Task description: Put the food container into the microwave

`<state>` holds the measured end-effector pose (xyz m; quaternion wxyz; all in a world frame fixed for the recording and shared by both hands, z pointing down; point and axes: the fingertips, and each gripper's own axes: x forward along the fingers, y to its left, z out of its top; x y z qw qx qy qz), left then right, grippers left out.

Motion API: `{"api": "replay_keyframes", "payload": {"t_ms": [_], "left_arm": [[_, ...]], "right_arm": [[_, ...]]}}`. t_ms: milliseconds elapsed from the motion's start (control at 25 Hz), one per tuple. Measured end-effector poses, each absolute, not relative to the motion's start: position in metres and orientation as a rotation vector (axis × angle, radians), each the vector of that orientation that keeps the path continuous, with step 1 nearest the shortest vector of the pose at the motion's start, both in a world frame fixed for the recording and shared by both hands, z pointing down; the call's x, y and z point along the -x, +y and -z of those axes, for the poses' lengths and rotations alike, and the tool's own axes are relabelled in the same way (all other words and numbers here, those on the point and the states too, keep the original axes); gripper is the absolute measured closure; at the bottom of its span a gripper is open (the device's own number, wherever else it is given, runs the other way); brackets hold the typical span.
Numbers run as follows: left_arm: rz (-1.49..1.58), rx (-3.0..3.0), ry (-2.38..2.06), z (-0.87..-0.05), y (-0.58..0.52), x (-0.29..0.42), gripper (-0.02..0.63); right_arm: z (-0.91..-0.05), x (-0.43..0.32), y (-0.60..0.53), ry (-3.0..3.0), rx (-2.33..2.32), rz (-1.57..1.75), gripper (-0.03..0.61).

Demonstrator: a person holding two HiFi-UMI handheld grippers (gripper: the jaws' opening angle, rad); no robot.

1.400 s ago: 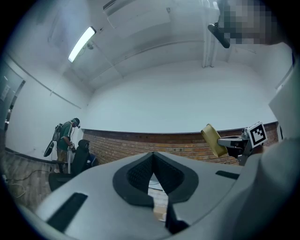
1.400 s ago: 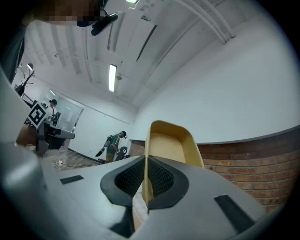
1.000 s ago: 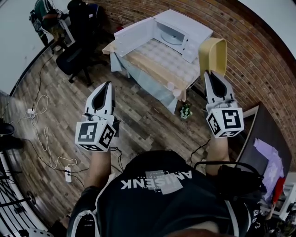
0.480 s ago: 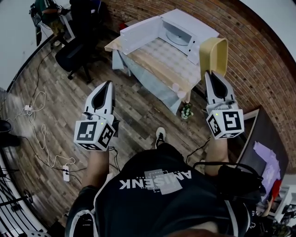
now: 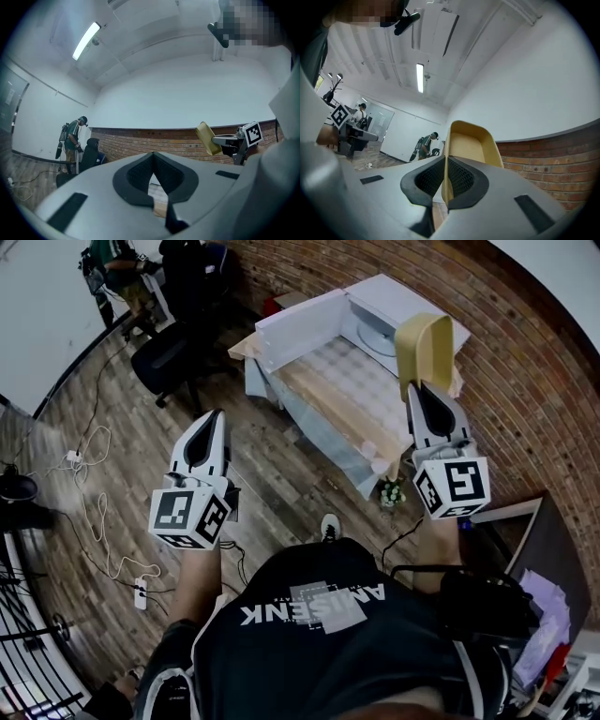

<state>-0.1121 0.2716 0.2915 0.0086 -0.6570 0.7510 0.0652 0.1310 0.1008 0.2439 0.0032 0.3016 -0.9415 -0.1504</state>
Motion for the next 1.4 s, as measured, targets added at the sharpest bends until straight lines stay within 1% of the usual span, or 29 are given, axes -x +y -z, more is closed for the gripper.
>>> {"api": "replay_keyframes", "payload": {"t_ms": [360,840,1240,1400], "left_arm": [[-0.173,2.050,2.397,-0.294,0.176,0.111,0.601],[-0.091,2.152,2.335,-0.291,0.049,0.066,0.601],[-0.001,2.218,2.287,-0.298,-0.008,0.052,0.601],[-0.055,2.261,2.229,-0.299,-0.036,0.049,0.601]], "right_arm": [[-0.245,-0.139,0.005,-2.952,-0.936,0.450,0.529],[-0.258,-0.179,-0.094,-2.954,-0.959,0.398,0.529],[-0.274,-0.197,-0.143,-2.938,-0.981,0.381,0.529],[-0.277,-0.199,-0.154,-2.905,-1.011,0.390,0.529]]}}
